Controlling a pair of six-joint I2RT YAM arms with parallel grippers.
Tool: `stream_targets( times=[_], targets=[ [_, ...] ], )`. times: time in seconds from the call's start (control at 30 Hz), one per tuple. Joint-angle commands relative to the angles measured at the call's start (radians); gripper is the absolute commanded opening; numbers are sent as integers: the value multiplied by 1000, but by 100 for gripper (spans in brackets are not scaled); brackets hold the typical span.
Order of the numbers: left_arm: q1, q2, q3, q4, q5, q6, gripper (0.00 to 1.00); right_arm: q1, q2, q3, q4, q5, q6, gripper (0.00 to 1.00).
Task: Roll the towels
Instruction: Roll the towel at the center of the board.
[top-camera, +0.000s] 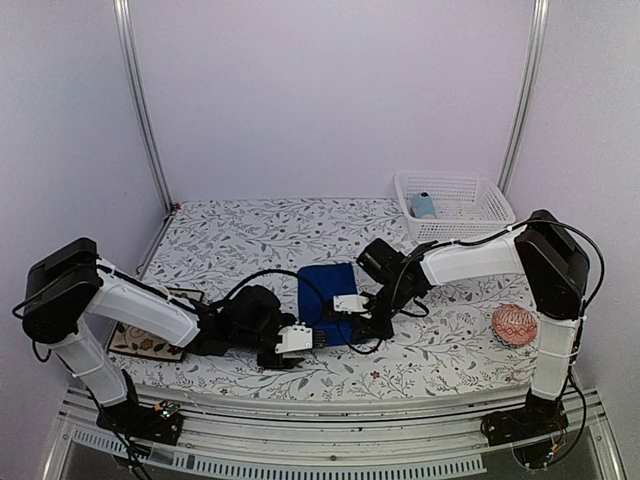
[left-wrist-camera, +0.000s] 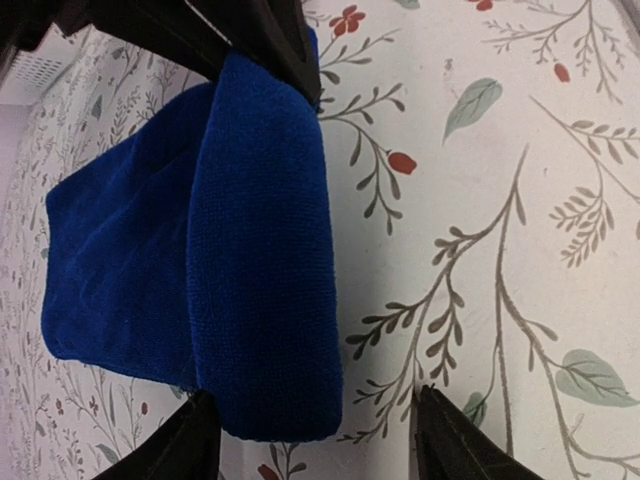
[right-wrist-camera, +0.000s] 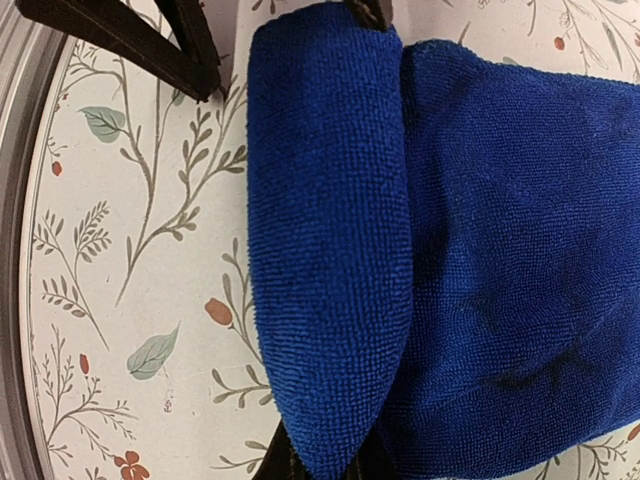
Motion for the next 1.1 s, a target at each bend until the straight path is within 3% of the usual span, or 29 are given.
stream_targets(
  times=[0.0,0.13,0.27,0.43,0.7,0.8,0.9,1.07],
  targets=[
    [-29,30,6,103,-85,25,67,-12,29,5,-55,-31,13,4],
    [-43,23,-10,171,-183,29,67,-17,31,4,-56,-36,13,4],
    [-56,-10,-60,236,-187,54,68,-21,37,11,-60,-39,14,4],
    [-59,4,-47,209,-128,63,68,-27,33,9,-59,-45,14,5],
    [-57,55,-12,193,-163,57,66,-28,35,9,-60,-51,13,5],
    [-55,61,-11,187,-157,57,61,-28,37,10,-59,-54,13,5],
    [-54,80,2,171,-160,61,49,-27,36,9,-57,-55,13,5],
    [-47,105,26,153,-181,45,44,-31,32,6,-54,-56,11,5]
  ],
)
